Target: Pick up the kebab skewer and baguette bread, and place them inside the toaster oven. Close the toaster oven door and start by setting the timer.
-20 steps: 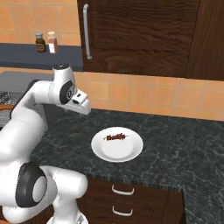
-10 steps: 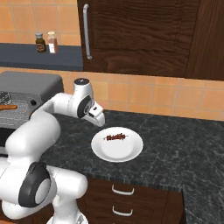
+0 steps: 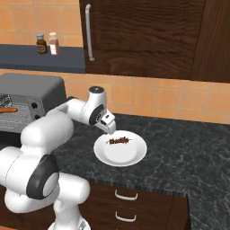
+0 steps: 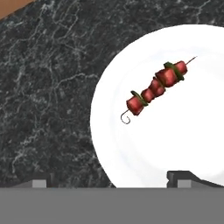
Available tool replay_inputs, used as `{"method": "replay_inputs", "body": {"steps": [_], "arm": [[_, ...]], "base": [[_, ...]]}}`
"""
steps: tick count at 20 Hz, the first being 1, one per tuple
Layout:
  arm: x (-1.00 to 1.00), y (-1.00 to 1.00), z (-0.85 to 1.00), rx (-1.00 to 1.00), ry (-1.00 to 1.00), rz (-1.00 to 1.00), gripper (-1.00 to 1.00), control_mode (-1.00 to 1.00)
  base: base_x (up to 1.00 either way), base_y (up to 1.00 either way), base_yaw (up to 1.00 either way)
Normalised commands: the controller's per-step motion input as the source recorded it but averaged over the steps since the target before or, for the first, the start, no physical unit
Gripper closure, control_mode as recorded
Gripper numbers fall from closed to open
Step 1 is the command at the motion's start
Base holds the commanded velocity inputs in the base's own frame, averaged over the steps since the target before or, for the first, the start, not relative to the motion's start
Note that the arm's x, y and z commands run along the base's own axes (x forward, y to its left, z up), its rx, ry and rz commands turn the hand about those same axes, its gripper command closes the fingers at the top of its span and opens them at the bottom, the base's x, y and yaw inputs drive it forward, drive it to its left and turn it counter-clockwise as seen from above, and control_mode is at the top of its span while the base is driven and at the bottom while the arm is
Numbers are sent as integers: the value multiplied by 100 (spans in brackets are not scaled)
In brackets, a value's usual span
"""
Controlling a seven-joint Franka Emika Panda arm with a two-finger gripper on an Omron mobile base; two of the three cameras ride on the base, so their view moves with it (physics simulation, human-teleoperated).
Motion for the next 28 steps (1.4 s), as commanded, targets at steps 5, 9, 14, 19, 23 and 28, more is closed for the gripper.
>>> {"method": "replay_inputs", "body": {"steps": [5, 9, 14, 19, 23, 28], "arm": [[16, -9, -19, 0, 1, 0, -100, -100], [18, -8, -19, 0, 2, 0, -100, -100], [3, -42, -31, 0, 4, -7, -100, -100], [6, -35, -27, 0, 10, -16, -100, -100], [15, -14, -24, 0, 14, -14, -100, -100], [38, -13, -26, 0, 9, -10, -100, -100]], "base": [[0, 0, 0], [0, 0, 0], [0, 0, 0], [0, 0, 0], [0, 0, 0], [0, 0, 0]]}}
